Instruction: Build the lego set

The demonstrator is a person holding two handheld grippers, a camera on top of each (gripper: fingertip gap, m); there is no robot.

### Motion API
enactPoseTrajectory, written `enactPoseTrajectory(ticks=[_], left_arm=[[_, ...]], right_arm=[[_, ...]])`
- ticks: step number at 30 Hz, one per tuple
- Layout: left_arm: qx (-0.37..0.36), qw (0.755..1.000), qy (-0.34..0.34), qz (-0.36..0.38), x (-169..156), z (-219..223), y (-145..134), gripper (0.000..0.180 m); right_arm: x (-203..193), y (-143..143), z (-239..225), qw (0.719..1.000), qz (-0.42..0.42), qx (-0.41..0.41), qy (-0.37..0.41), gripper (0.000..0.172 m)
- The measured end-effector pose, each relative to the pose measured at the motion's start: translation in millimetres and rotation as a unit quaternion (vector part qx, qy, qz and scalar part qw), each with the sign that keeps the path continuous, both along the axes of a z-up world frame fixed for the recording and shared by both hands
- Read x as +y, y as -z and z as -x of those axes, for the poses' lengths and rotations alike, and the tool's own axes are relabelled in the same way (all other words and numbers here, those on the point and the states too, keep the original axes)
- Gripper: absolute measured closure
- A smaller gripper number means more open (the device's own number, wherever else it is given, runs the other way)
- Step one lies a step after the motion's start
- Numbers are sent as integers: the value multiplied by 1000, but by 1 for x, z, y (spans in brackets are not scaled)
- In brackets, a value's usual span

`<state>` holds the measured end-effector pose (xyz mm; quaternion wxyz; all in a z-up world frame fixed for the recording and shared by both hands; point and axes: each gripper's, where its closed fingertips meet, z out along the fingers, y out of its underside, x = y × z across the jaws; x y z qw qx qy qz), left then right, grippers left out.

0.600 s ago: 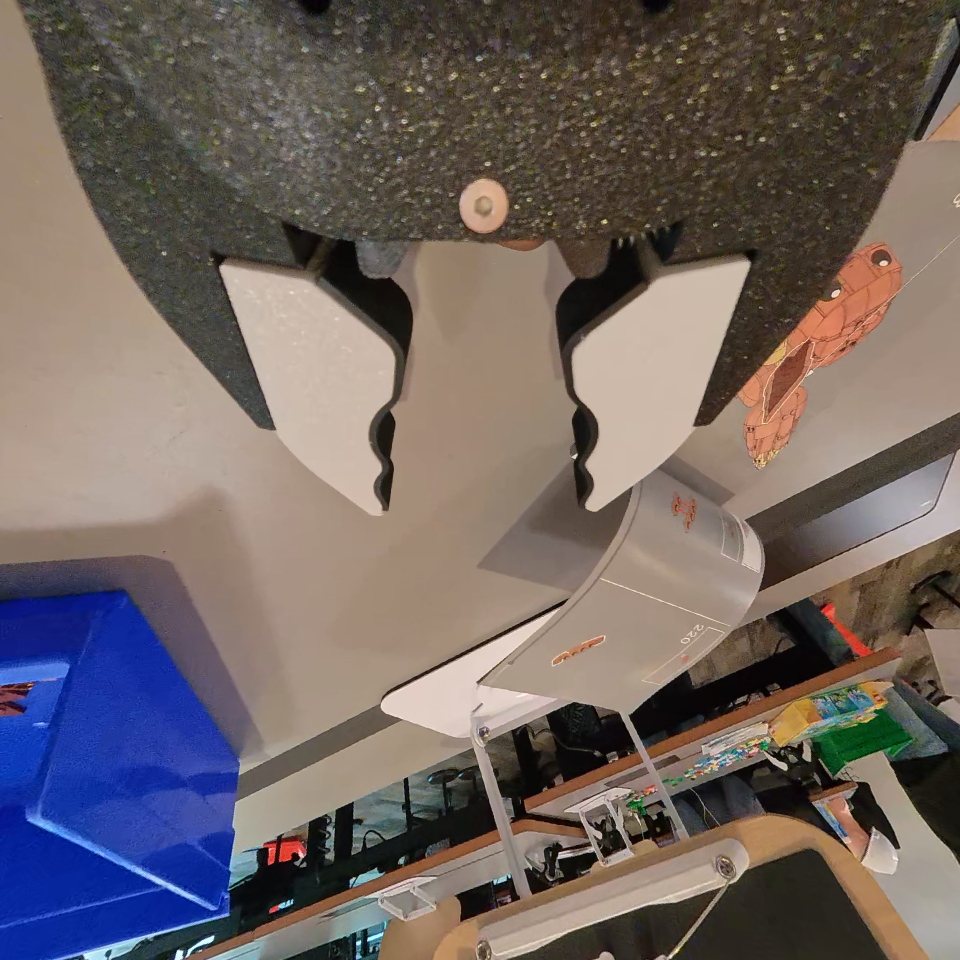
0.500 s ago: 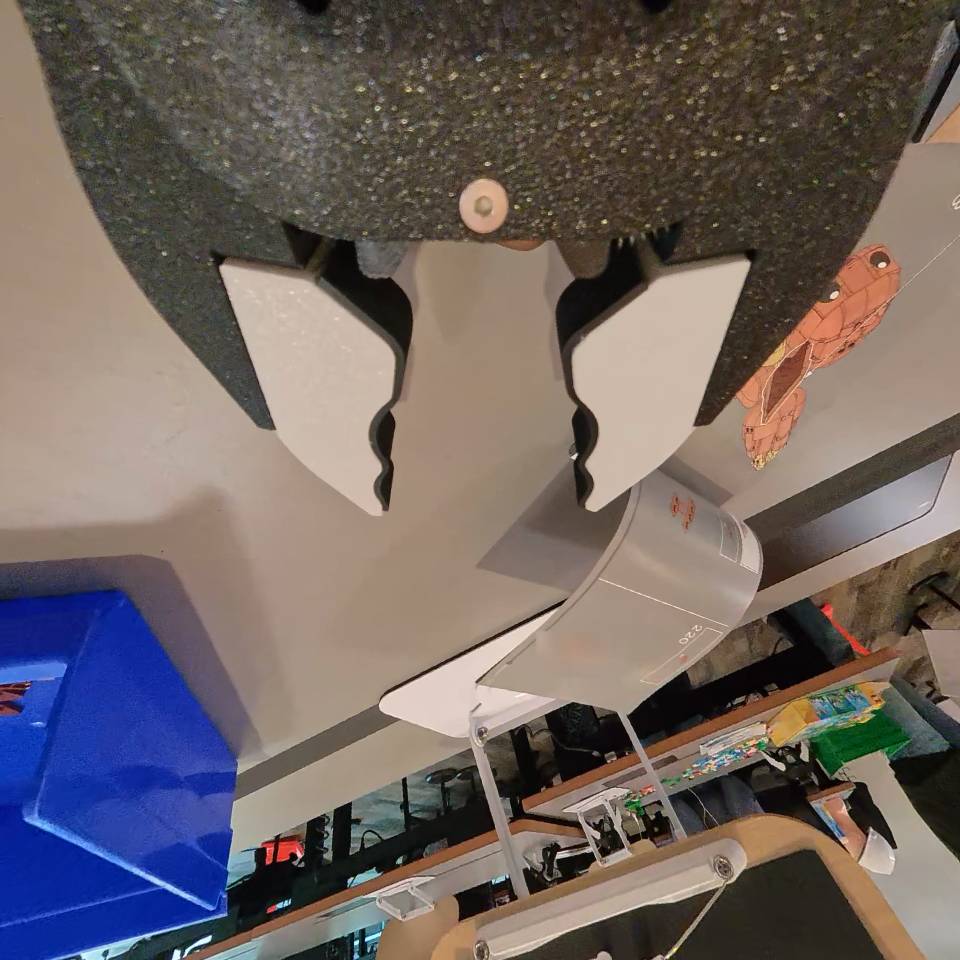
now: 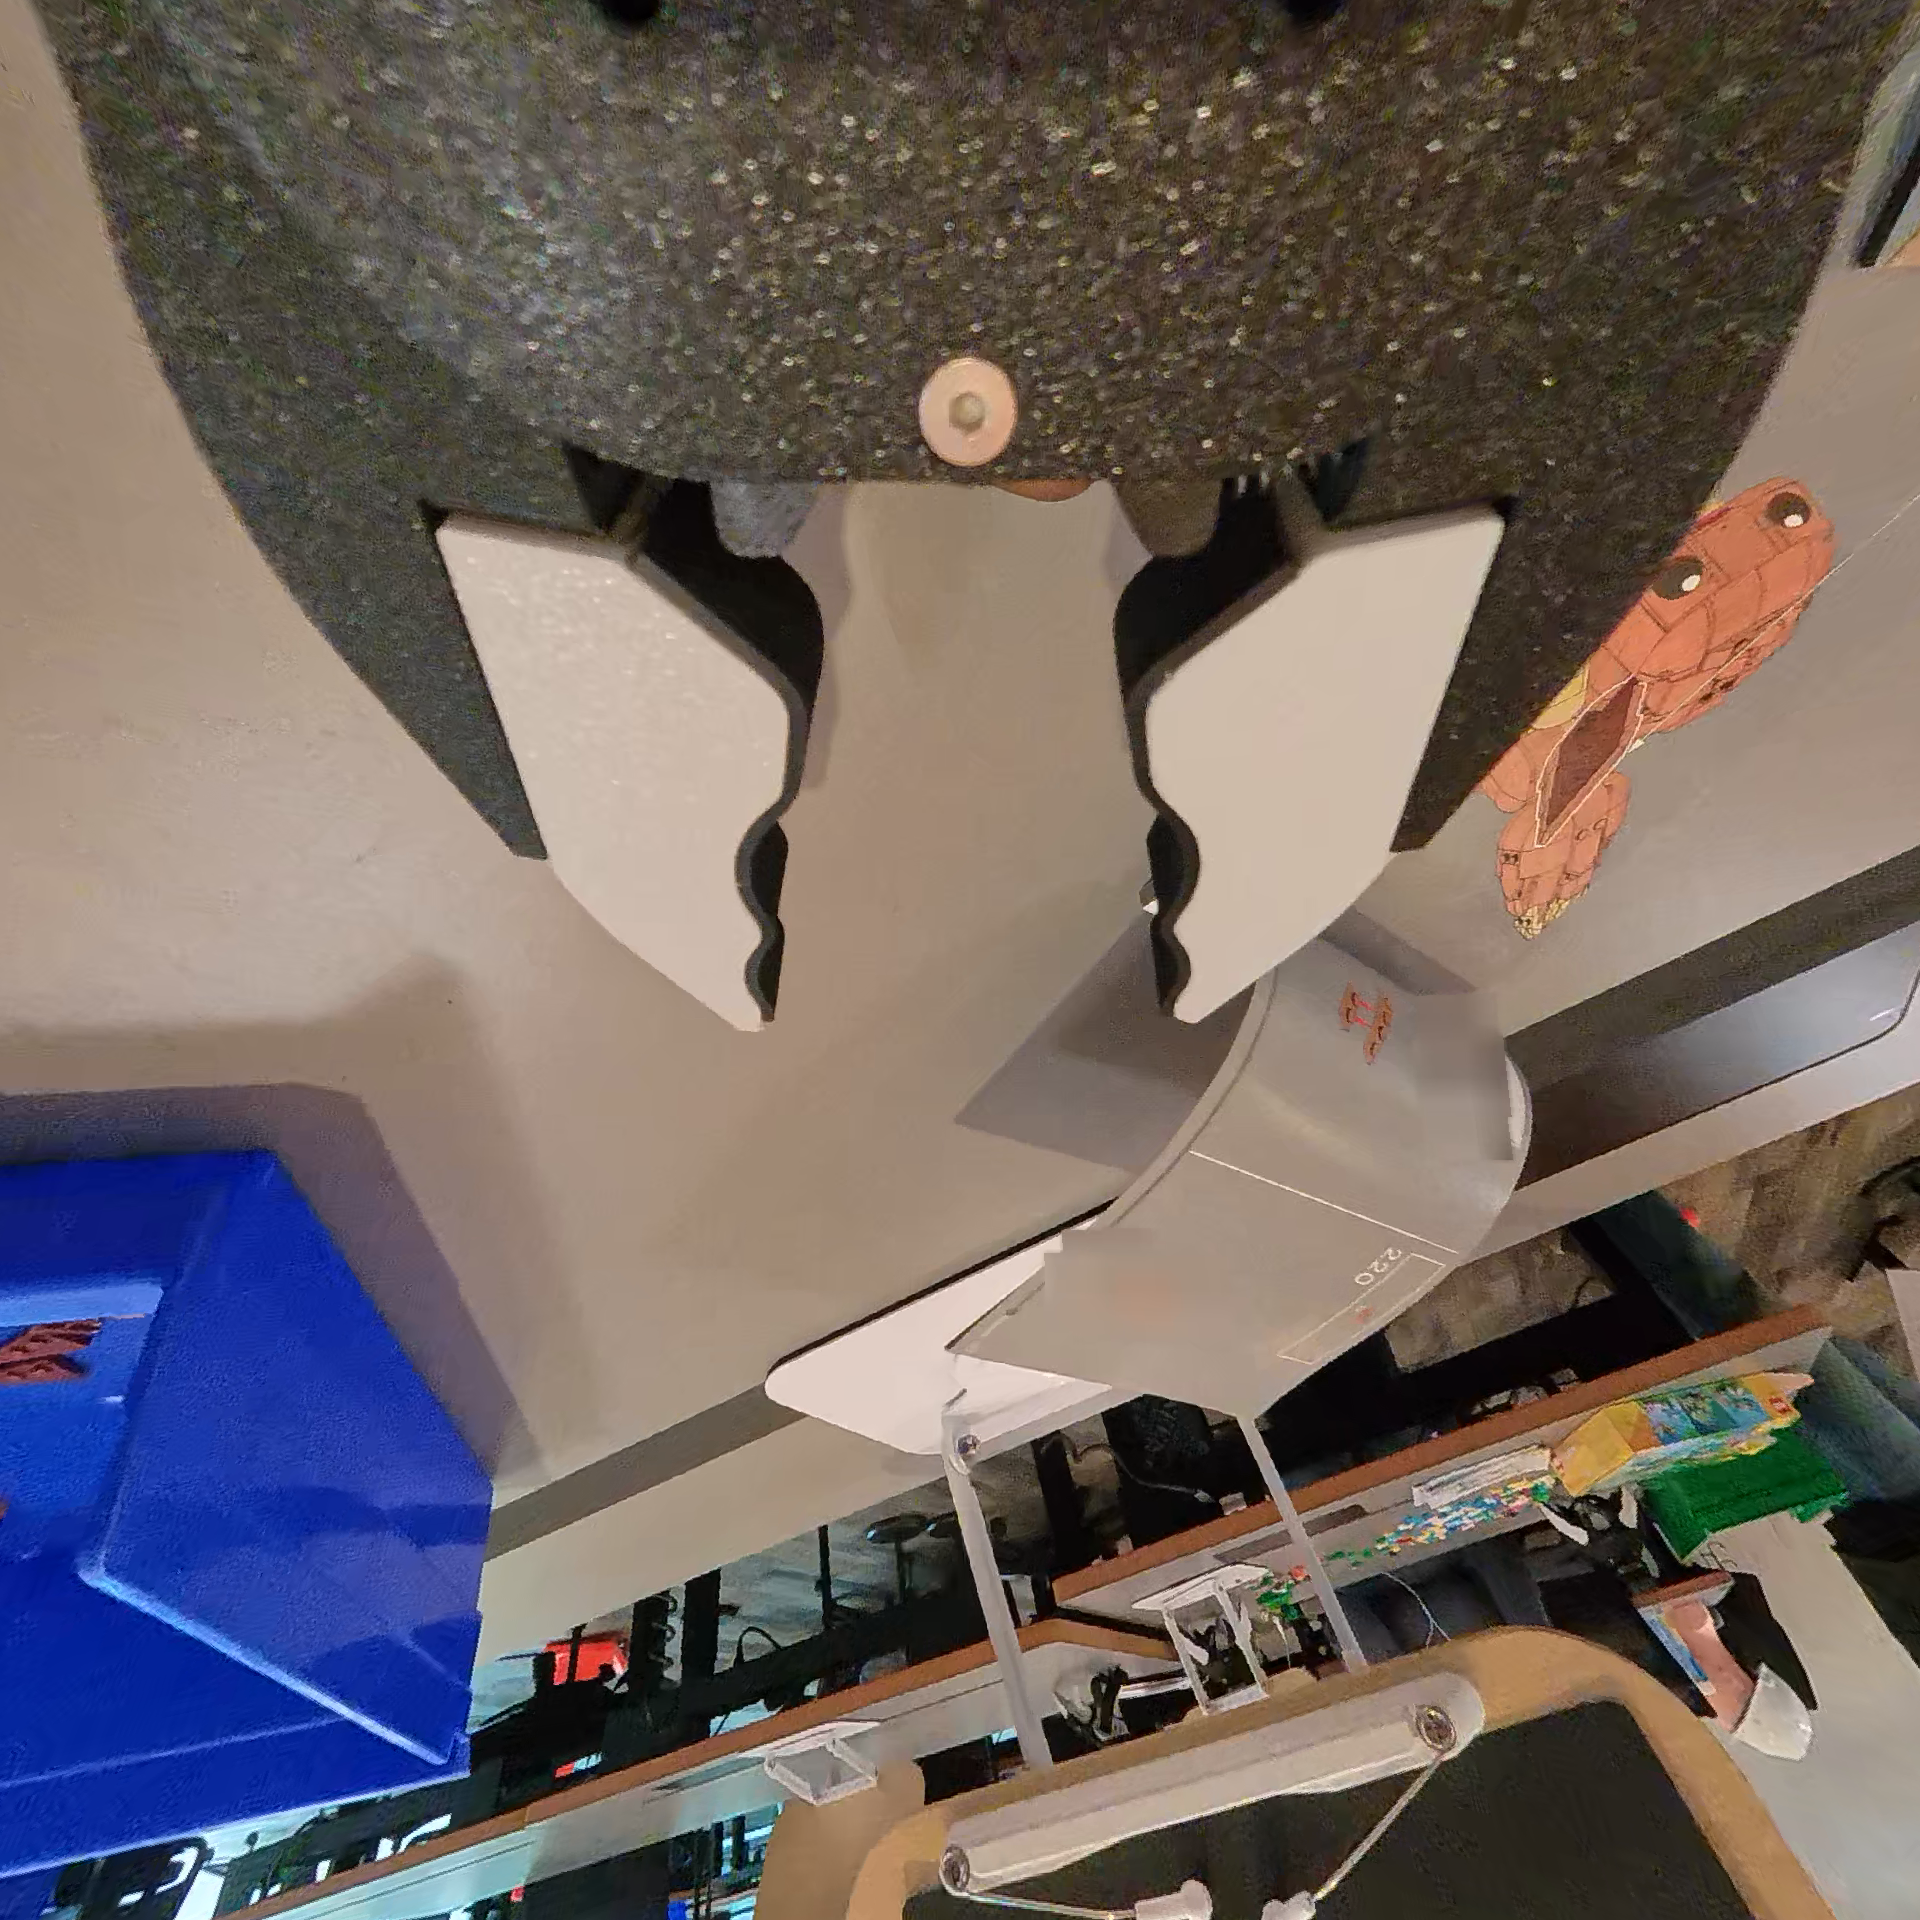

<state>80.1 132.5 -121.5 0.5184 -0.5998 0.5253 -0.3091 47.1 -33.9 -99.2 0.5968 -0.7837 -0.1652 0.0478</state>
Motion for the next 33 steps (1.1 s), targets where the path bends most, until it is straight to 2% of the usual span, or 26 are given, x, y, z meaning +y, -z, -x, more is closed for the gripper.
enactPoseTrajectory(ticks=[5, 9, 13, 16, 18, 21, 27, 30, 33], left_arm=[[-24, 999, 22, 29, 8, -5, -10, 111], [-54, 998, 22, 25, 40, -12, -28, 109], [-80, 996, 1, 44, 64, -6, -18, 107], [-102, 994, -8, 43, 63, 2, -23, 106], [-109, 994, -6, 20, 60, 3, -26, 106], [-82, 997, -4, 11, 58, -2, -19, 106], [-99, 994, -22, 40, 70, -1, -22, 106], [-116, 989, -36, 83, 85, 0, -24, 106], [-110, 973, -14, 200, 93, -6, -22, 103]], right_arm=[[80, 4, -20, 996, 19, 15, 89, 125], [144, -22, -48, 990, -31, 45, 132, 118], [189, -32, -65, 983, -67, 97, 141, 113], [199, -25, -73, 979, -85, 106, 153, 108], [195, -22, -77, 980, -97, 71, 160, 108], [188, -18, -84, 978, -102, 34, 180, 108], [196, -10, -96, 977, -72, 13, 199, 101], [204, -9, -97, 978, -53, 22, 199, 99], [213, -16, -98, 979, -36, 13, 198, 96]])
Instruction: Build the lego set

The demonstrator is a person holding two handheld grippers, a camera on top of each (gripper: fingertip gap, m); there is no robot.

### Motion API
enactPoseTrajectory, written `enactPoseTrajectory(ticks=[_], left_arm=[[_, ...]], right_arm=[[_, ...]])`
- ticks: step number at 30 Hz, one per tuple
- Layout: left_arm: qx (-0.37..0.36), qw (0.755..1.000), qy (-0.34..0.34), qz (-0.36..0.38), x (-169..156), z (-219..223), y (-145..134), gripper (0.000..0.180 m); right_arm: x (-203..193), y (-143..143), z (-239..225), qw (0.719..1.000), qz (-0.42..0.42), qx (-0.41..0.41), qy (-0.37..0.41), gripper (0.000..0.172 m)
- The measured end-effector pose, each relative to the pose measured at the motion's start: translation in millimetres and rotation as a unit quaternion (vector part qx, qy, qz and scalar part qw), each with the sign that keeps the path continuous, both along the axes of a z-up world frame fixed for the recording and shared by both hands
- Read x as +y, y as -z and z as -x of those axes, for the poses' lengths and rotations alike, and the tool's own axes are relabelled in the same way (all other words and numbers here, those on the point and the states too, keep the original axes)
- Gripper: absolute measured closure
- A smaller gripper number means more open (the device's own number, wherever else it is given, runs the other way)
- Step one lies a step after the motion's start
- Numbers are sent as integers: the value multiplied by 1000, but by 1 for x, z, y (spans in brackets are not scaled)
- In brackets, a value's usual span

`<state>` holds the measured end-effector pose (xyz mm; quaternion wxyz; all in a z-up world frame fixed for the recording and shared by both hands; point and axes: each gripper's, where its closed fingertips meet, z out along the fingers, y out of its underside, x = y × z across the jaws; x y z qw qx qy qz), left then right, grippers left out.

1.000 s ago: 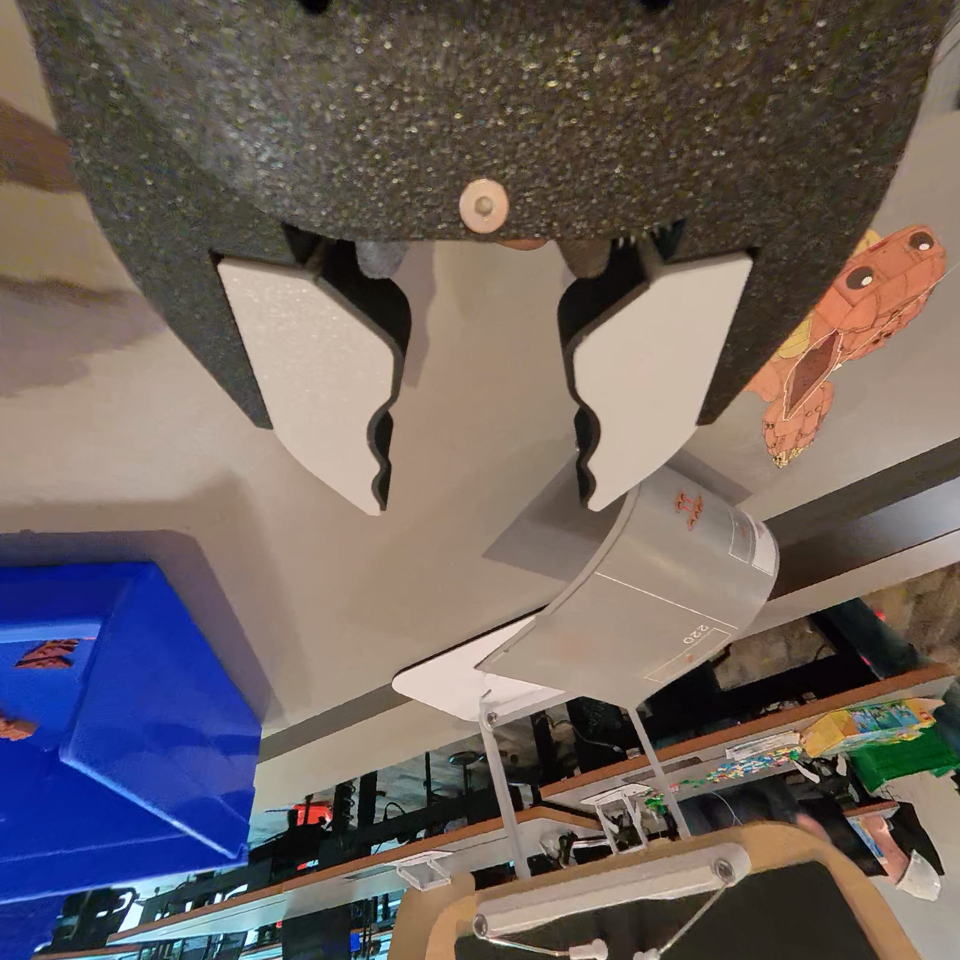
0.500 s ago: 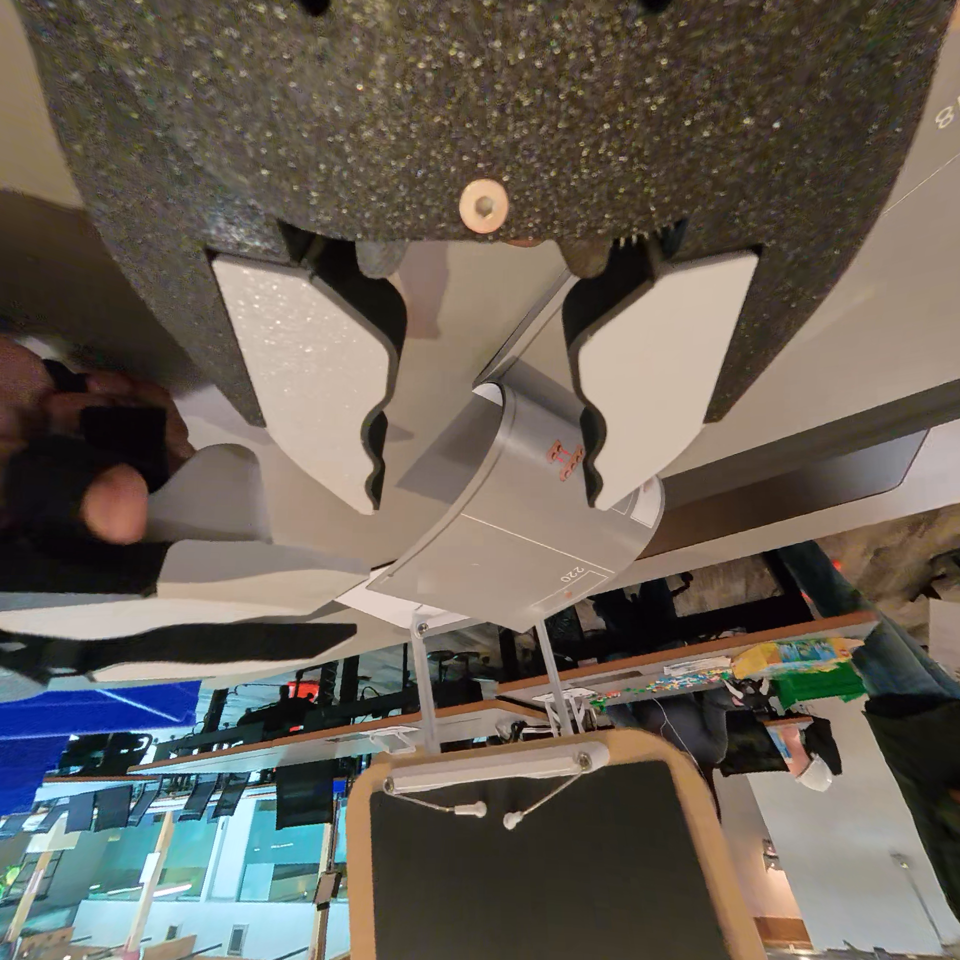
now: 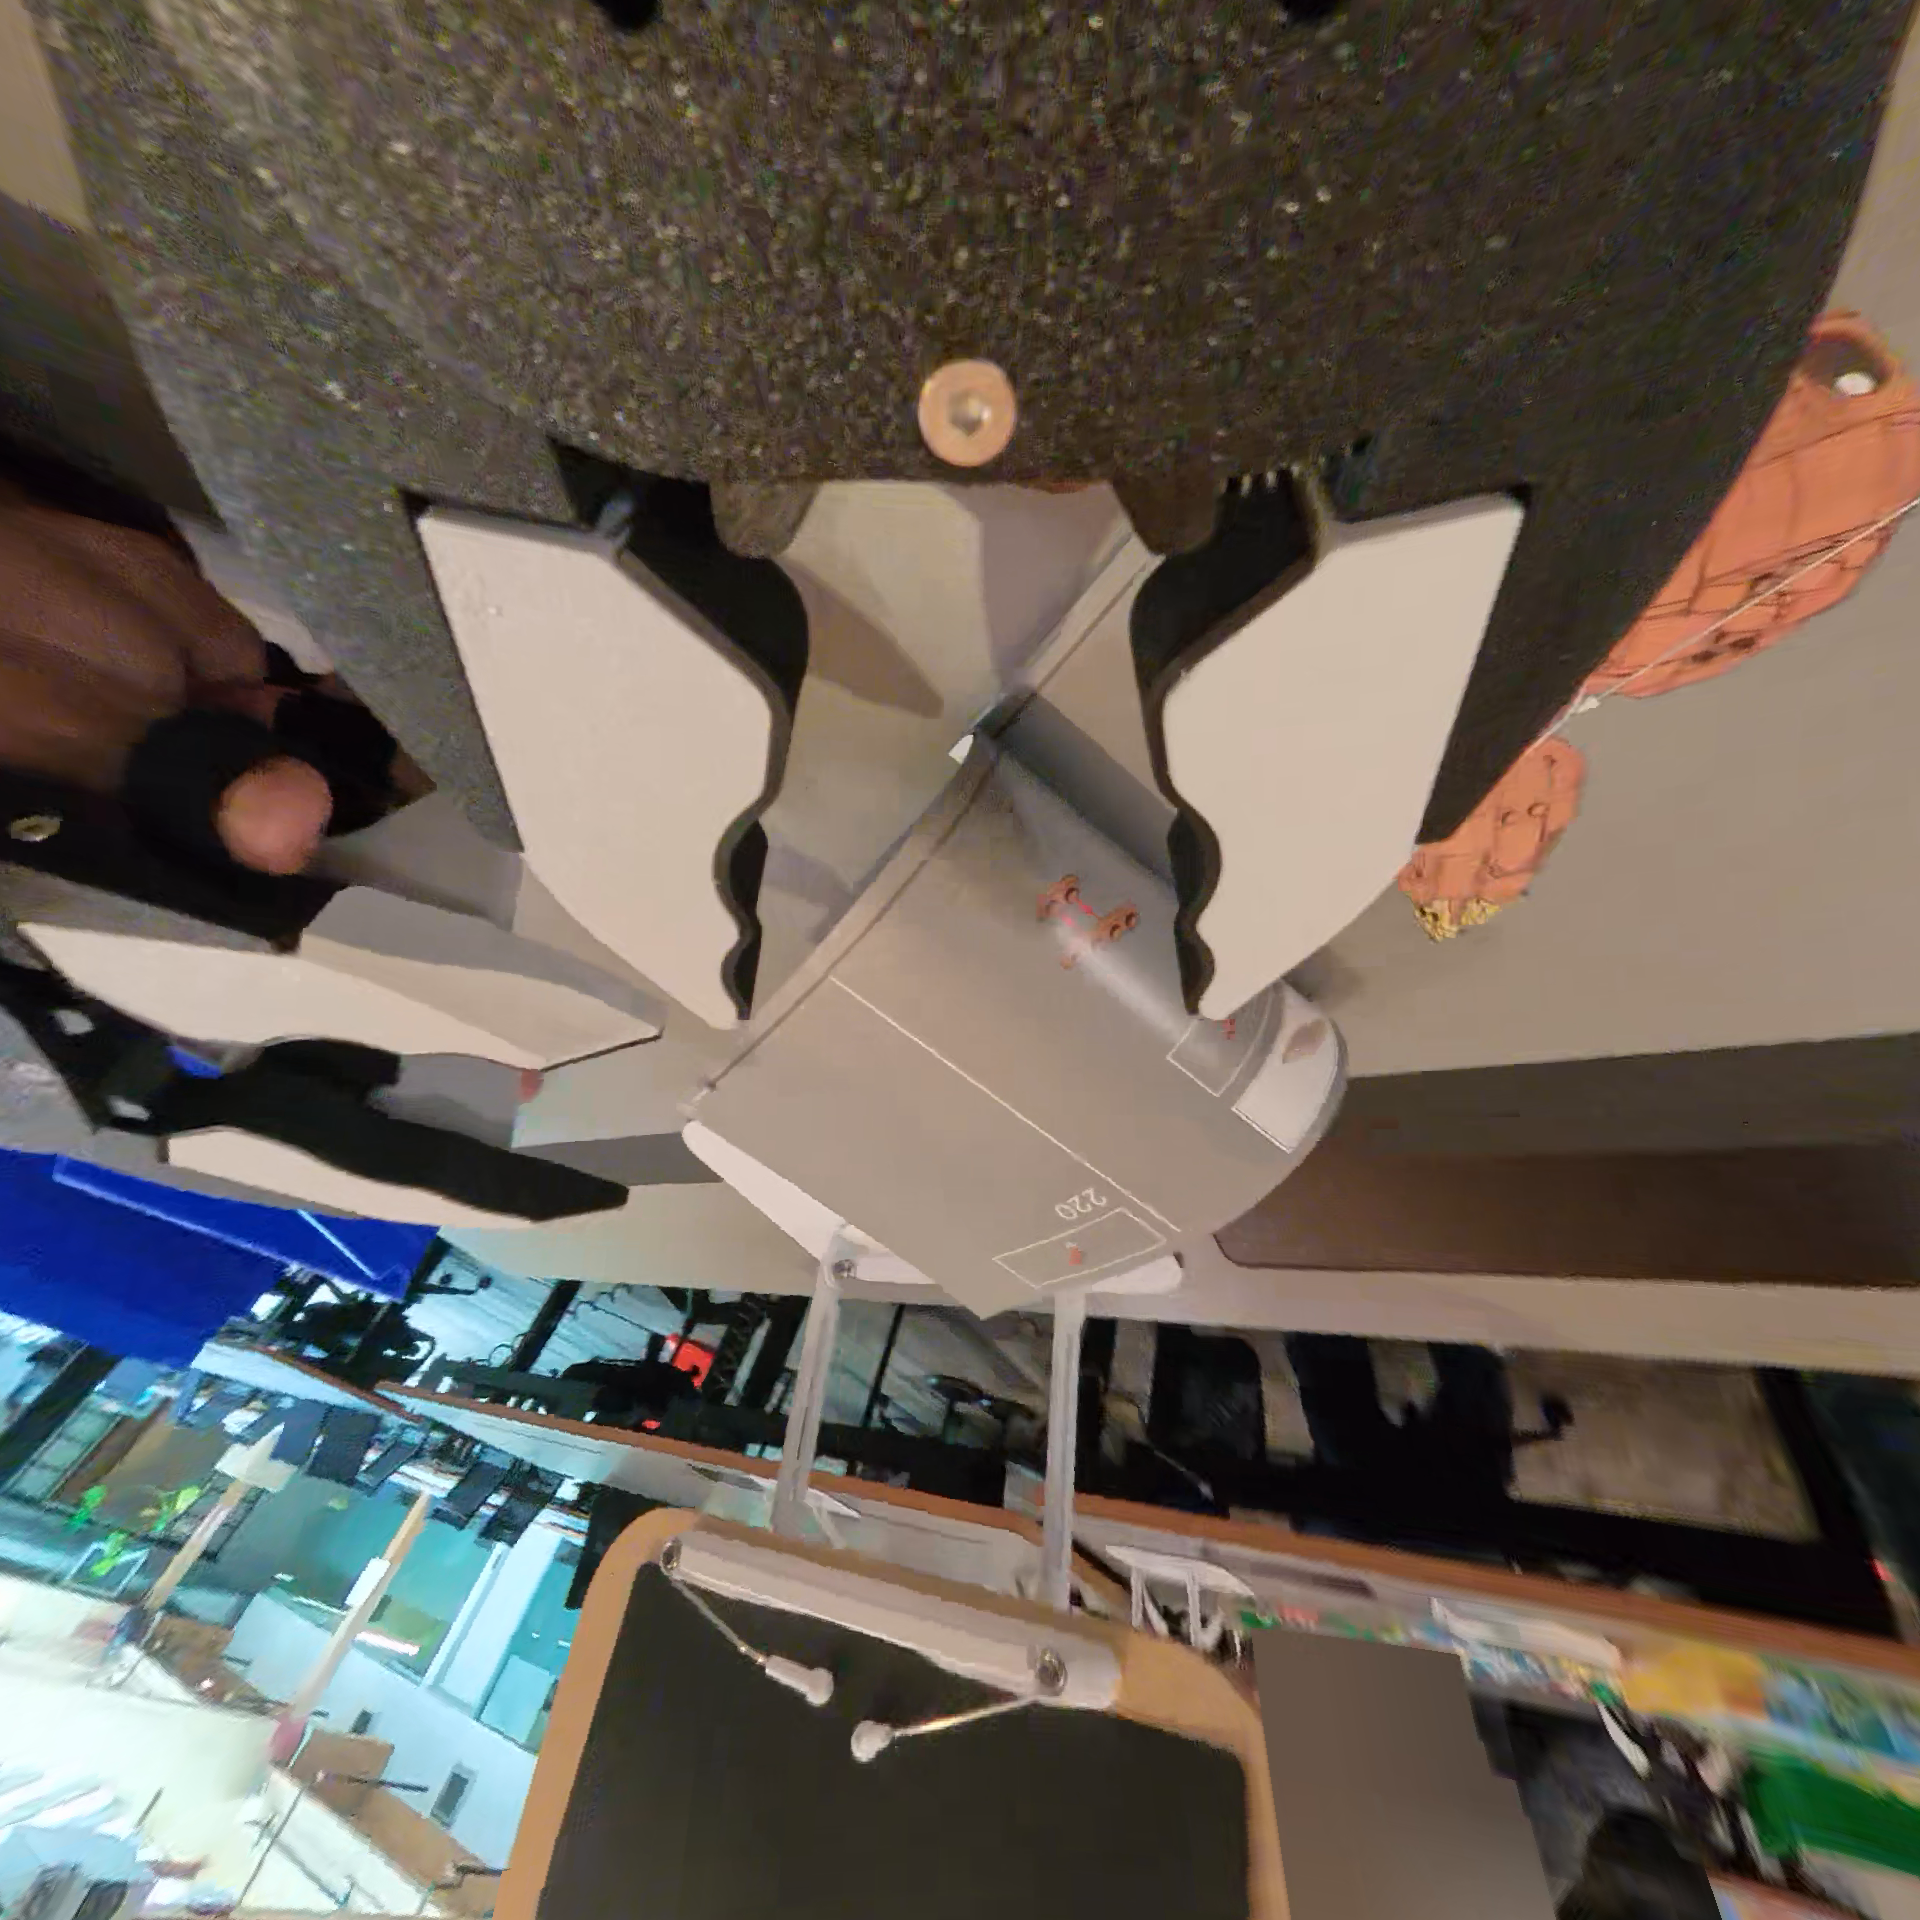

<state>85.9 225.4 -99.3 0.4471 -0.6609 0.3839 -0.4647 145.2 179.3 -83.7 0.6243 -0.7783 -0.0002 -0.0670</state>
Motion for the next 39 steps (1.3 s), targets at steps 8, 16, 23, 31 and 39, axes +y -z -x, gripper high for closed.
enactPoseTrajectory(ticks=[8, 16, 23, 31, 39], left_arm=[[-69, 995, -61, -24, 26, 27, -10, 105], [23, 998, 14, -53, 2, 5, 12, 104], [67, 996, 46, -23, -7, 3, 26, 105], [55, 987, 60, -139, -50, -4, 15, 109], [36, 974, 95, -204, -89, -13, 9, 117]], right_arm=[[12, 16, 12, 1000, -8, -4, 1, 96], [14, 25, 10, 1000, 0, 2, -12, 97], [13, 26, 7, 1000, 5, 28, -13, 98], [4, 14, 1, 998, -38, 44, -16, 103], [-7, -3, -5, 992, -100, 72, -24, 108]])
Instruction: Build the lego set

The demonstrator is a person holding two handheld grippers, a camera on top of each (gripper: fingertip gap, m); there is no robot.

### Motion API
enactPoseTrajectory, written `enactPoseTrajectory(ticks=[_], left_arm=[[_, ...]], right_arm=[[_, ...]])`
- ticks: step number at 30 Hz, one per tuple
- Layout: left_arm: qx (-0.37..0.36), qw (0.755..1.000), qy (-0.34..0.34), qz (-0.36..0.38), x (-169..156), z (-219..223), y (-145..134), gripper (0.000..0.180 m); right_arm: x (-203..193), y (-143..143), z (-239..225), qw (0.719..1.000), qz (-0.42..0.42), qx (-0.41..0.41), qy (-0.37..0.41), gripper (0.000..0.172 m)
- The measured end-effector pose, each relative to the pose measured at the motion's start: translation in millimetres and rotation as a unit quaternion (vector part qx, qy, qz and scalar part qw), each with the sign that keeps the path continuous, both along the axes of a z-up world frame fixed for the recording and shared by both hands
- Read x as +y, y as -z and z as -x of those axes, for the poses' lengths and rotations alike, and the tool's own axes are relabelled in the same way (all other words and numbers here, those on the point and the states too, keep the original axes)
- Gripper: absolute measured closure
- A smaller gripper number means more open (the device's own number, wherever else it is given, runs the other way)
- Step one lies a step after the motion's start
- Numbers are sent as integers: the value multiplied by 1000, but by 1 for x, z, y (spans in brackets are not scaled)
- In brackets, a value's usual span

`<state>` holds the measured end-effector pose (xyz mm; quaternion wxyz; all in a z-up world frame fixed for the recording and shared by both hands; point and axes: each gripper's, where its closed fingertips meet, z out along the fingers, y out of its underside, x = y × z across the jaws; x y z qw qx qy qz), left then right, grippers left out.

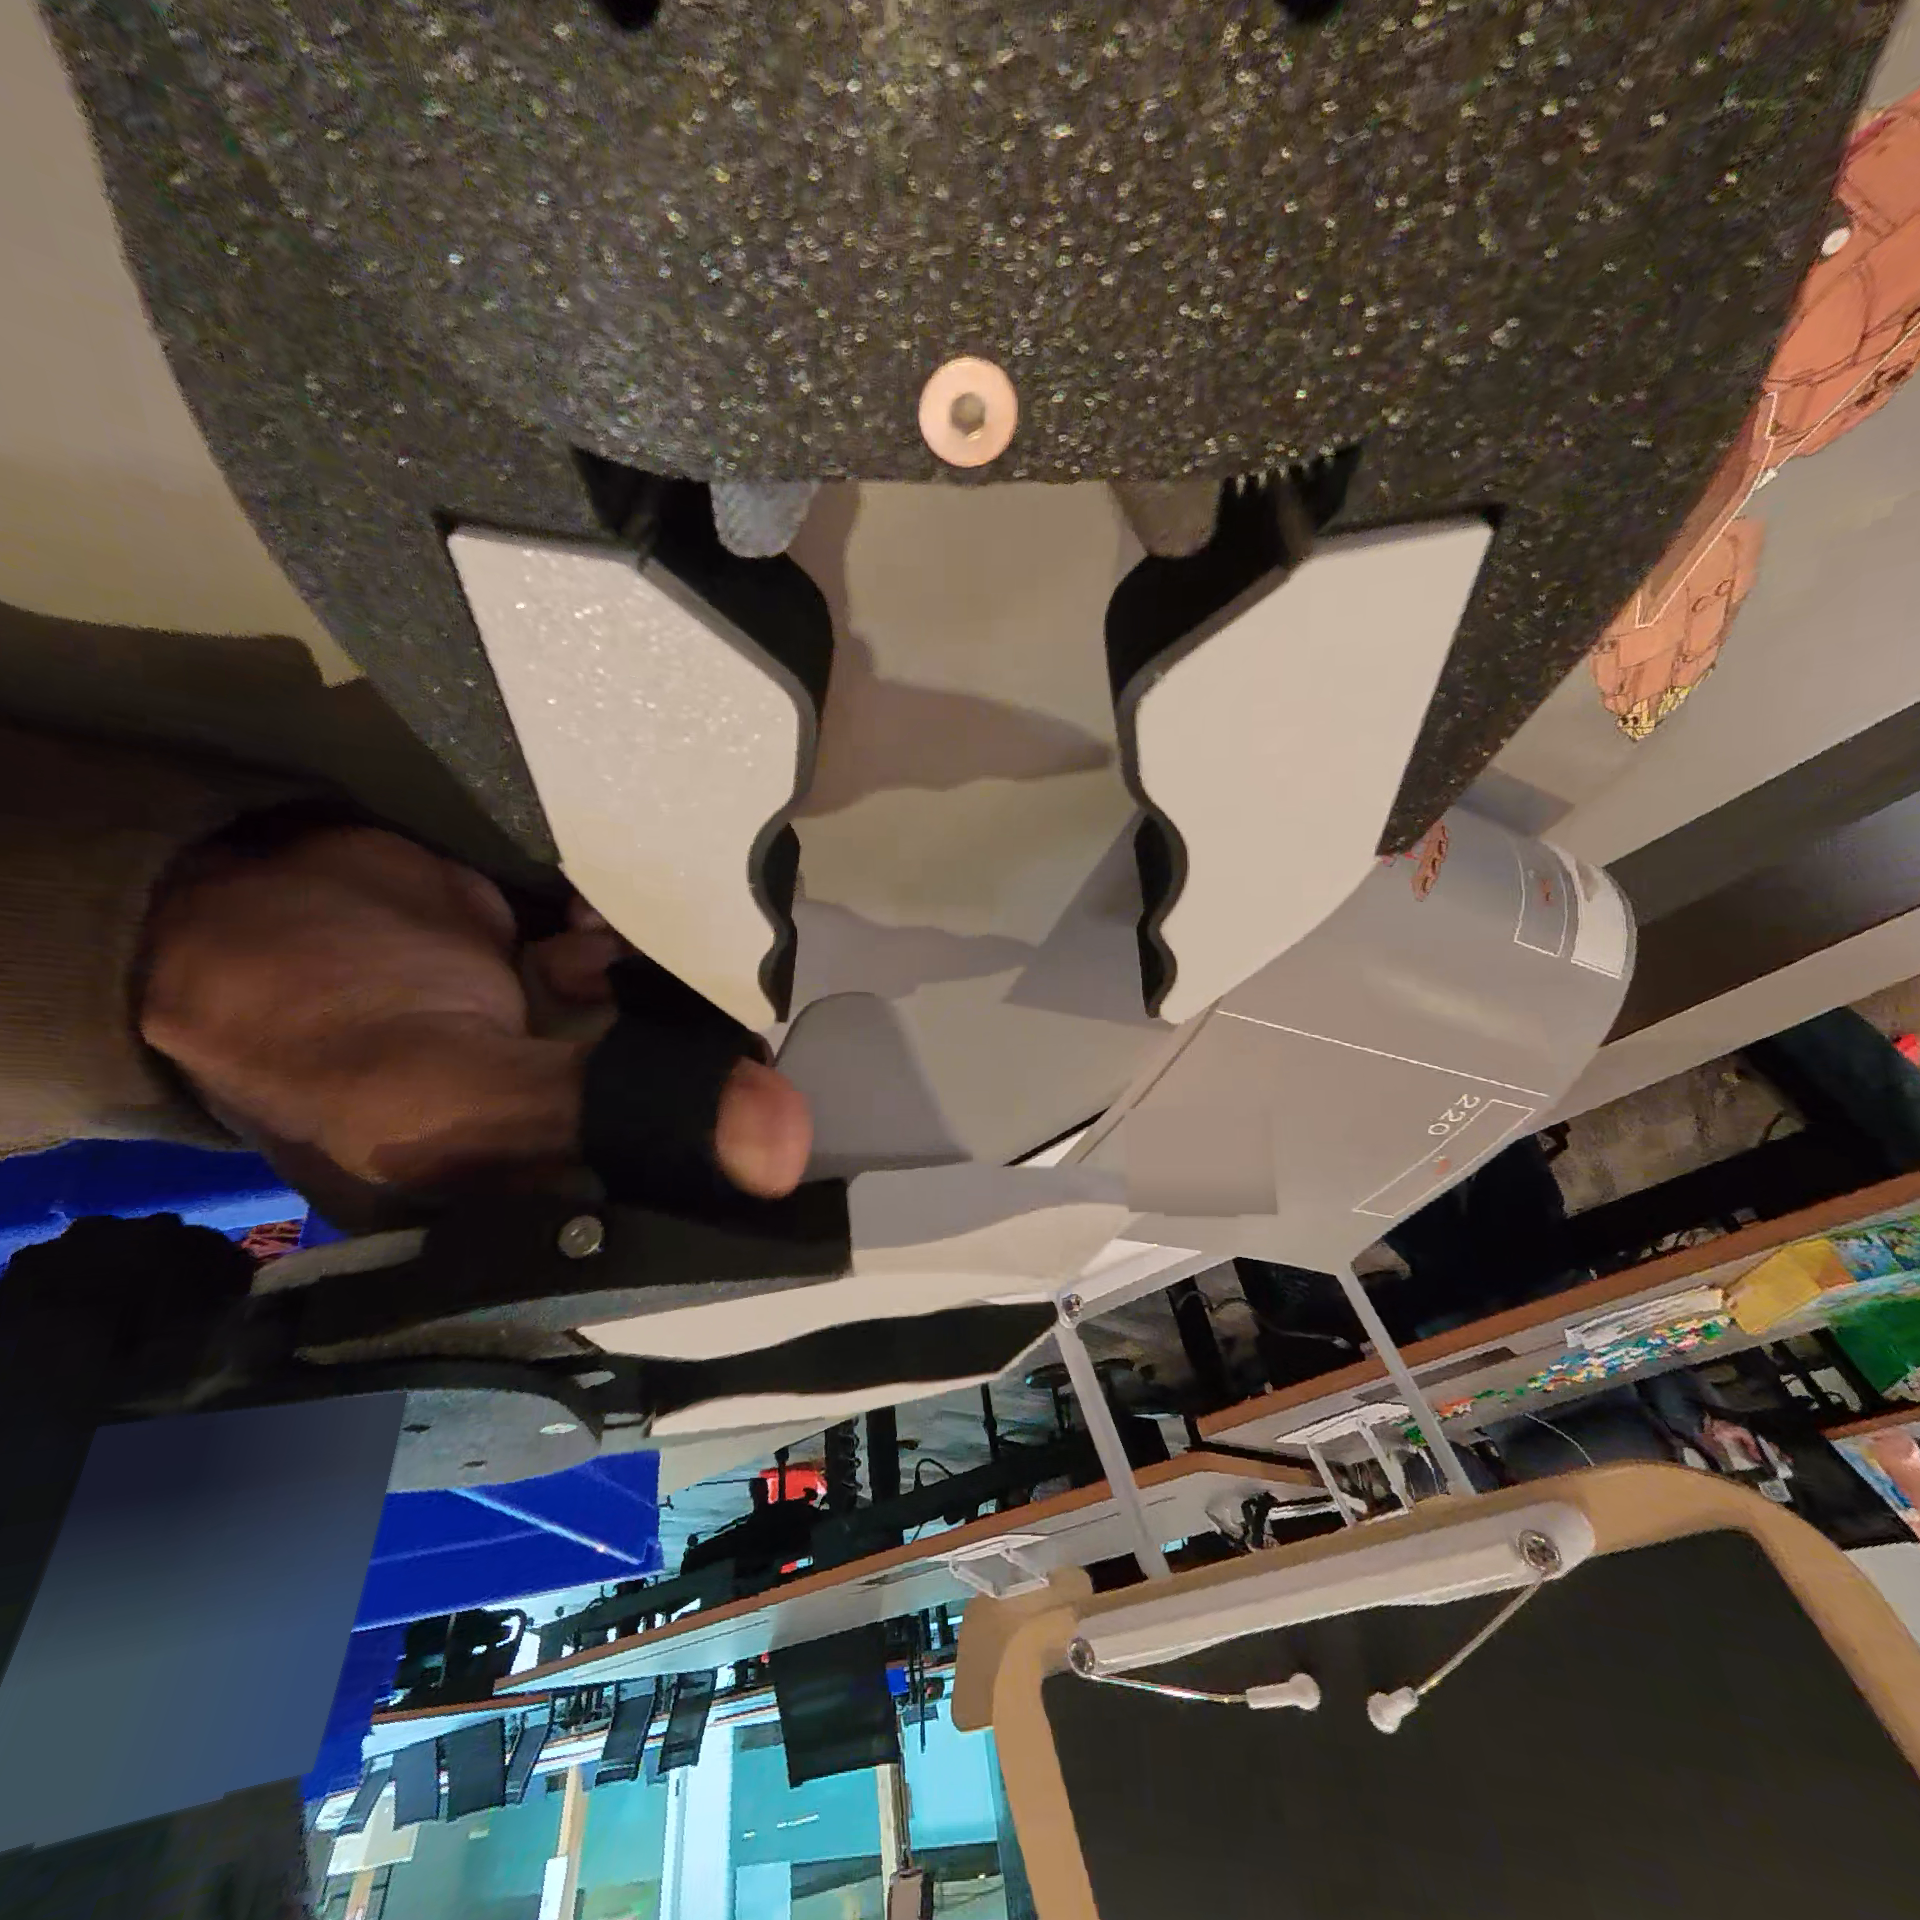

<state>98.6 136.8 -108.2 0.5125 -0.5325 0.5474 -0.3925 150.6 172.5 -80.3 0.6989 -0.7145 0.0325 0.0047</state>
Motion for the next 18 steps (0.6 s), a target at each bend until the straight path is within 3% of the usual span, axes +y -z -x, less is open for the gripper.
enactPoseTrajectory(ticks=[18], left_arm=[[1, 1000, -9, 12, 4, 1, 0, 115]], right_arm=[[2, 5, 0, 1000, 8, 12, -7, 108]])
